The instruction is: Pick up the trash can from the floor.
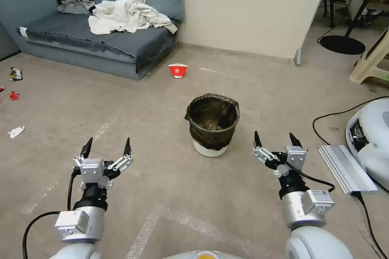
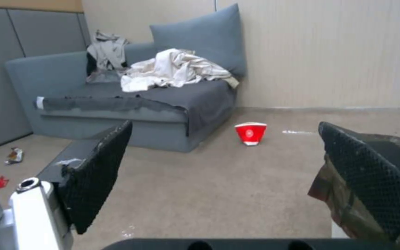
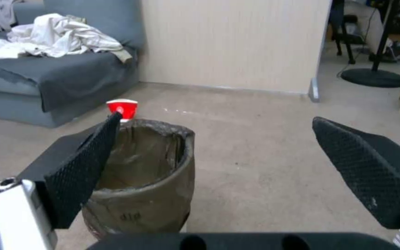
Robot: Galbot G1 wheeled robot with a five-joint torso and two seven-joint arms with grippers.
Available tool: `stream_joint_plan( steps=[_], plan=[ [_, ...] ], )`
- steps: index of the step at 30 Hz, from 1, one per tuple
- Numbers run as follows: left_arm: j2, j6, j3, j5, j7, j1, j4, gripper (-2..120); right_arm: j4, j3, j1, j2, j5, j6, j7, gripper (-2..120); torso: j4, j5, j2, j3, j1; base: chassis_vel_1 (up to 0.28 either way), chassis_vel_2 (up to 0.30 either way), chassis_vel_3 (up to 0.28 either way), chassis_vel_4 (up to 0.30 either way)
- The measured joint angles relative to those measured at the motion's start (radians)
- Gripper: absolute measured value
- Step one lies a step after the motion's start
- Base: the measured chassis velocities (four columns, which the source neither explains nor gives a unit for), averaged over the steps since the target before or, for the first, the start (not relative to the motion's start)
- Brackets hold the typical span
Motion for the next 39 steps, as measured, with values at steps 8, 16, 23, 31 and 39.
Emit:
stream_joint_plan(
  steps=[8,16,23,31,39],
  plan=[
    [-0.001,0.0,0.005,0.018,0.008,-0.001,-0.005,100,-0.014,-0.003,-0.001,0.009,-0.001,0.009,0.001,100,0.0,-0.0001,0.0,0.0,0.0,-0.019,-0.019,-0.012,-0.009],
    [-0.007,0.0,0.008,0.021,0.01,0.002,-0.011,100,-0.027,-0.003,-0.003,0.006,-0.001,0.035,0.0,100,0.0,0.0,0.0,0.0,0.0,-0.067,-0.067,-0.065,-0.069],
    [-0.012,0.0,0.011,0.024,0.01,0.002,-0.011,100,-0.03,-0.003,0.001,0.003,-0.005,0.031,0.0,100,-0.0001,-0.0001,0.0,0.0,0.0,-0.104,-0.095,-0.099,-0.09],
    [-0.013,-0.01,0.015,0.014,0.003,-0.005,-0.011,100,-0.027,-0.003,0.003,0.002,0.0,0.019,0.0,100,-0.0001,-0.0001,0.0,0.0,0.0,-0.07,-0.063,-0.078,-0.085],
    [-0.008,-0.002,0.013,0.013,0.002,-0.028,-0.008,100,-0.027,-0.006,0.003,0.004,0.002,0.018,0.001,100,0.0,-0.0001,0.0,0.0,0.0,0.0,0.0,0.0,0.0]
  ],
)
